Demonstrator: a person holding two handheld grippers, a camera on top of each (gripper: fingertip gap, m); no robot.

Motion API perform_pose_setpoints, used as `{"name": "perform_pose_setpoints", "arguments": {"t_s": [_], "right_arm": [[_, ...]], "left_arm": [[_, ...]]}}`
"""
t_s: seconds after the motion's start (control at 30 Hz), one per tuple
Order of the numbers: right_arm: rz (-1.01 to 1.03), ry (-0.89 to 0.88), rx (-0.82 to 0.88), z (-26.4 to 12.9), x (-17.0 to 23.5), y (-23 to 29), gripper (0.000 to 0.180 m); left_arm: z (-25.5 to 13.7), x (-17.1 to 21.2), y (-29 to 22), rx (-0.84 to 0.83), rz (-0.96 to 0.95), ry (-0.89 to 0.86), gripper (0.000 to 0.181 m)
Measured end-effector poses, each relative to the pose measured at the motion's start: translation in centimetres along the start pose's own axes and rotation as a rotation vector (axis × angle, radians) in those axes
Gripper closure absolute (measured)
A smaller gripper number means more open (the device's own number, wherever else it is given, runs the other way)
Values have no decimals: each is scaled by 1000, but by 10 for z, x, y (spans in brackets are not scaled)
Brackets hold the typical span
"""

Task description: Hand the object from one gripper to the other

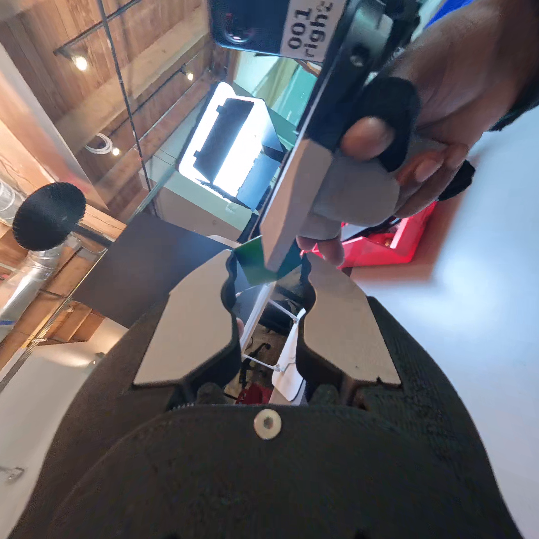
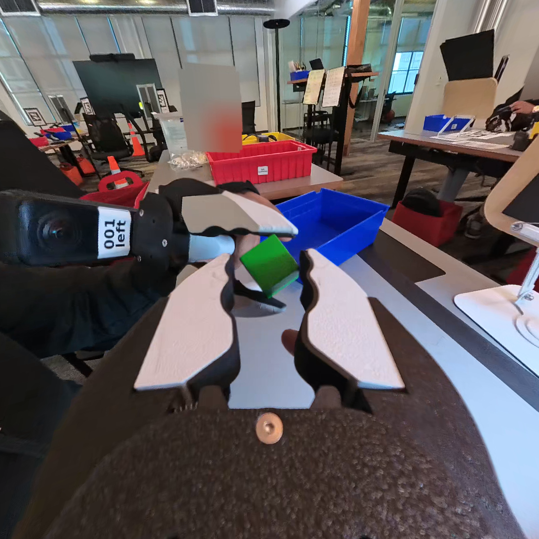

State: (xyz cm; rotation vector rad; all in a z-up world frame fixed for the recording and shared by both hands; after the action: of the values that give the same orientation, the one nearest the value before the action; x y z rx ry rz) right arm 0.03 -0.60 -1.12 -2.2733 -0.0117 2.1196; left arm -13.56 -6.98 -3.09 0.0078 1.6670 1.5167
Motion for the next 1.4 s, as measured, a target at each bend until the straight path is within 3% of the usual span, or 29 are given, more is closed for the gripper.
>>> {"name": "perform_pose_setpoints", "arguments": {"t_s": [0.2, 0.33, 0.5, 0.6, 0.77, 0.83, 1.0, 1.13, 1.27, 1.4], "right_arm": [[-106, -35, -7, -7, -3, 1, 142], [-292, -56, 128, -18, -10, 1, 142], [-784, 38, 432, -23, -11, 10, 142], [-1090, 137, 516, -10, 0, 23, 142], [-1257, 152, 451, 11, 15, 41, 142], [-1279, 143, 438, 12, 17, 44, 142], [-1268, 129, 423, 11, 16, 45, 142], [-1079, 82, 336, 5, 9, 42, 140], [-704, -28, 138, -12, -8, 33, 132], [-213, -127, -119, -22, -16, 15, 136]], "left_arm": [[-1, 2, 6, 64, -154, -37, 143], [-4, 7, 21, 160, -410, -71, 142], [-5, 13, 37, 314, -878, -169, 138], [1, 16, 36, 407, -1096, -203, 134], [9, 17, 25, 467, -1094, -128, 134], [7, 15, 24, 469, -1063, -137, 148], [5, 14, 27, 478, -1029, -120, 152], [2, 13, 31, 451, -986, -133, 152], [-7, 12, 38, 431, -927, -234, 151], [-17, 6, 40, 480, -882, -362, 152]]}}
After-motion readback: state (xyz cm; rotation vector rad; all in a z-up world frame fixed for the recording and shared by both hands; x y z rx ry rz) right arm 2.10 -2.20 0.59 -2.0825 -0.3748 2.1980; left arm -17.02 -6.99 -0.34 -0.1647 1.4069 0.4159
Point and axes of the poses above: each gripper's, where its closed fingertips meet, z out along the fingers, x out of its underside, y = z × x across the jaws, the point moved 10 cm from there along -z, back along the fingers, and after that the axes turned 5 degrees about -z, right-handed, at the moved point
